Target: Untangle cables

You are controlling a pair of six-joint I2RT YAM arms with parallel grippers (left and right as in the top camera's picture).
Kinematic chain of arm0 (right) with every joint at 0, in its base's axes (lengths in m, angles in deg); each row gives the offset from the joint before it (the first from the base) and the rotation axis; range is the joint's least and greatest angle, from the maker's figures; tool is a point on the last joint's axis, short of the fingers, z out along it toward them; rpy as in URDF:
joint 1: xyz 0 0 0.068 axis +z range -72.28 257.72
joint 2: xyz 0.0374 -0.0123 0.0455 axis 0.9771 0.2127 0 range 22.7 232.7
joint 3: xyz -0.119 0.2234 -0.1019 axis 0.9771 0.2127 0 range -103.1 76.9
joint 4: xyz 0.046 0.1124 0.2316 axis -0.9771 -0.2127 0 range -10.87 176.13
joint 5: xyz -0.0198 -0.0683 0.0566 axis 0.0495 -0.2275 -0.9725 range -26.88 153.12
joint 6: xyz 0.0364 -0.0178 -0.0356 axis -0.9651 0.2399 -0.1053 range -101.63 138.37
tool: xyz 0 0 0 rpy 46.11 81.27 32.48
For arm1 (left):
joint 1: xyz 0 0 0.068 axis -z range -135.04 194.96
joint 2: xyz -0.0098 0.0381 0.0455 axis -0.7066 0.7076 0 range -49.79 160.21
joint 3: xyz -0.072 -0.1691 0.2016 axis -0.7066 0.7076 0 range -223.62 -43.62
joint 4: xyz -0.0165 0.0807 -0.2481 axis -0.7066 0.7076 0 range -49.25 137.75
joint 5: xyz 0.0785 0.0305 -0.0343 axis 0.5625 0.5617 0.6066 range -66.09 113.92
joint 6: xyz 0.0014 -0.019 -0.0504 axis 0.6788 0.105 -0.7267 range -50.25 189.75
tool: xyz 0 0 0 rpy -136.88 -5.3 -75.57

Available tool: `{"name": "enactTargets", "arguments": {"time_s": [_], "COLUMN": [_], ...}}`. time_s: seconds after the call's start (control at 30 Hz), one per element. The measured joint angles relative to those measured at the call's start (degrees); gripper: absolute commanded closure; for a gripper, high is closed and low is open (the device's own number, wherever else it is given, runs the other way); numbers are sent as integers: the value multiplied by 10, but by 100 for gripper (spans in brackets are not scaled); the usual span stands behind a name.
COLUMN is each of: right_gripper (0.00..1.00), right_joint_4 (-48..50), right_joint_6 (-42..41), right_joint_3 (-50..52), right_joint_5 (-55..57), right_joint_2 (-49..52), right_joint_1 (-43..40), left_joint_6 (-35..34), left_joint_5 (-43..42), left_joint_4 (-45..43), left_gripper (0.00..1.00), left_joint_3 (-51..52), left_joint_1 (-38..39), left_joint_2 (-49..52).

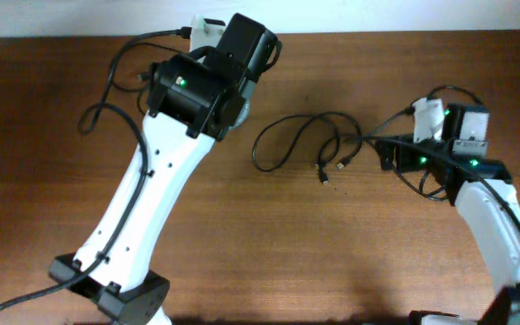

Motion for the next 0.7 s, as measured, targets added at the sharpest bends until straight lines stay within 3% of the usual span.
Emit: {"name": "enactTargets", "arguments": {"time_s": [0.6, 0.7], "right_gripper": [0, 13], "right_joint_4": [55, 57], "right_joint_6": [15, 23], "right_joint_3": [33, 33], "right_joint_5": [-13, -10], "right_joint_2": [142, 152], "right_joint_1": [11, 11], "left_joint_6": [3, 3], "left_joint_5": [8, 13], "left_joint_4": [-18, -18], "left_gripper": [1, 1], "left_joint_3": [0, 0], "left_joint_1": [0, 0], "left_joint_2": [-72, -72]}}
